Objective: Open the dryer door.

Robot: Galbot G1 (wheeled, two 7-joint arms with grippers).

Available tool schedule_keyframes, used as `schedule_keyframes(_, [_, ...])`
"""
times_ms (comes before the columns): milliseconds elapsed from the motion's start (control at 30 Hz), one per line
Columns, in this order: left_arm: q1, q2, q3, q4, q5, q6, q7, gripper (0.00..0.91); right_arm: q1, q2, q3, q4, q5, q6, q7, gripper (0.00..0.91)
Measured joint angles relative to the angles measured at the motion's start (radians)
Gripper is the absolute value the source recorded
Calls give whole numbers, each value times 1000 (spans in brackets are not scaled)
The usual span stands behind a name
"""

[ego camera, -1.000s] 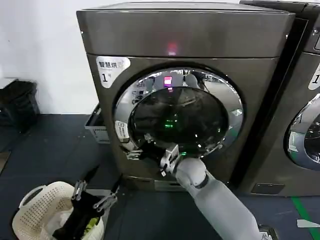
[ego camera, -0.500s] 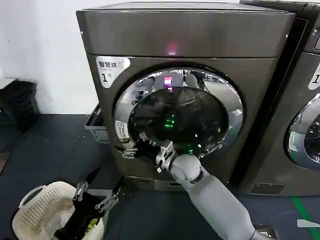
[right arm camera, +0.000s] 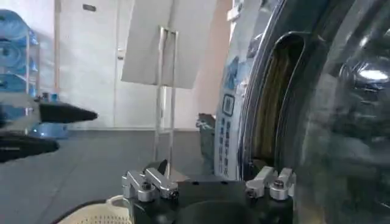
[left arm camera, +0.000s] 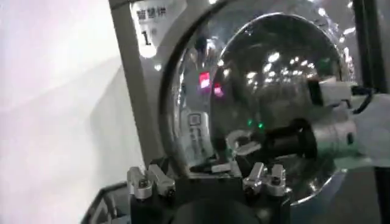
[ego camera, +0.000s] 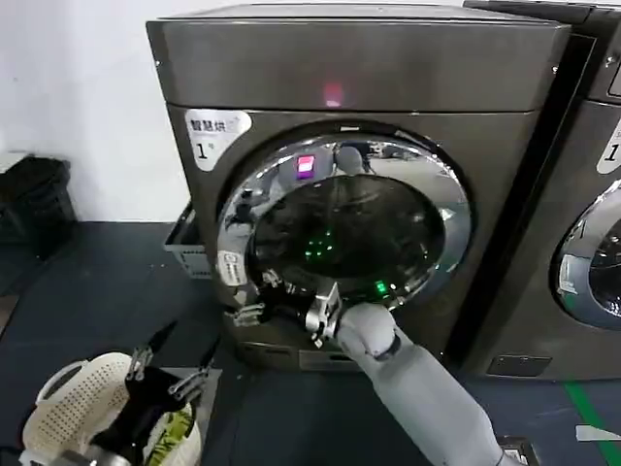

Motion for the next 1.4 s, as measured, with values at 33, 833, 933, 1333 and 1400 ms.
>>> schedule_keyframes(33, [-7, 3, -9, 5, -15, 0, 0, 907, -3, -2, 3, 2, 1, -3, -7, 907])
schedule_keyframes(833, [-187, 143, -168, 180, -300, 78, 31, 907, -55, -99, 49, 16, 67, 97, -373, 907])
schedule_keyframes(933, [-211, 176, -172, 201, -312, 74, 27, 907, -61, -111, 57, 19, 81, 98, -420, 907])
schedule_keyframes(1333, [-292, 268, -127, 276, -400, 70, 38, 907, -94, -169, 89, 39, 85, 119, -595, 907])
schedule_keyframes(1400, [-307, 278, -114, 285, -421, 69, 37, 907, -103, -179, 96, 44, 85, 128, -616, 907])
